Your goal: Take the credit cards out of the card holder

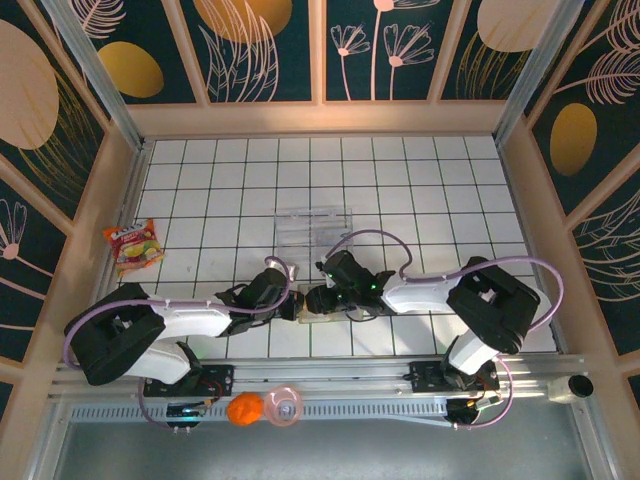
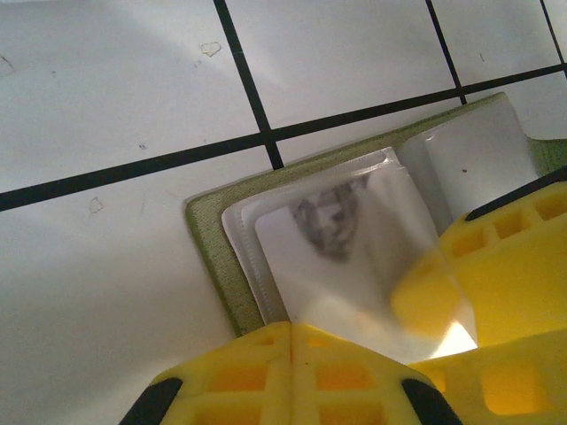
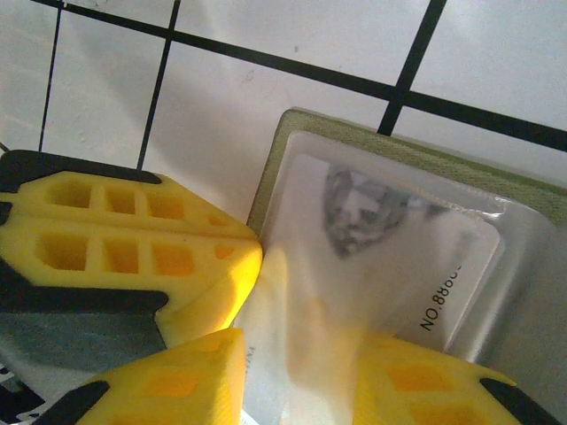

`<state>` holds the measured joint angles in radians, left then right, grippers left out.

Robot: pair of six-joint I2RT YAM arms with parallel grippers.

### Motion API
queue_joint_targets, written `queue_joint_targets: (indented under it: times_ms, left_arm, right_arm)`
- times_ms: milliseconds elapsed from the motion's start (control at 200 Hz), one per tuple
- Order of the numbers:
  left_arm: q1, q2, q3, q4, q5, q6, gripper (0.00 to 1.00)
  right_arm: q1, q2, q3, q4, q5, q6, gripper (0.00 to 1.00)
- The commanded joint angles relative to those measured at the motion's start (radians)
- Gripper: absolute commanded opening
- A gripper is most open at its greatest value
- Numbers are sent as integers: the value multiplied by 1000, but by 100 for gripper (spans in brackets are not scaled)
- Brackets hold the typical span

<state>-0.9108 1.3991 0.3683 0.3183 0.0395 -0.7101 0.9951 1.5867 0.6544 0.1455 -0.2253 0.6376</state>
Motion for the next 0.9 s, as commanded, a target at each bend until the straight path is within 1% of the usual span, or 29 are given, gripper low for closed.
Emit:
queue_joint_targets:
  times_ms: [0, 75, 310, 360, 480, 595, 706, 781, 841, 896]
  left_arm:
    - [-9, 6, -17, -9, 1, 7, 0]
    - [-10, 7, -23, -4, -1, 6, 0]
    - [-10, 6, -28, -1, -6, 6, 0]
    - [-9, 7, -26, -1, -5, 5, 0]
    - [-10, -4, -18, -5, 1, 9, 0]
    - [-9, -43, 2, -37, 1, 20, 8]
    - [-10, -111, 16, -84, -18, 26, 14]
    - [-11, -150, 26, -101, -20, 22, 15]
    - [-16, -154, 43, -97, -11, 15, 15]
    - [-43, -132, 75, -91, -16, 13, 15]
  right_arm:
    - [5, 5, -5, -77, 98, 19, 34]
    - [7, -18, -13, -98, 132, 25, 34]
    - [8, -71, -36, -142, 177, 40, 34]
    - [9, -79, -39, -141, 177, 40, 35]
    - [27, -130, -39, -105, 158, 6, 39]
    - [29, -199, -24, -119, 154, -32, 41]
    - [-7, -251, -36, -139, 142, -43, 40]
    - [-58, -261, -54, -142, 109, -56, 36]
    - [-95, -244, -54, -144, 56, -82, 34]
    - [-113, -218, -41, -148, 25, -102, 32]
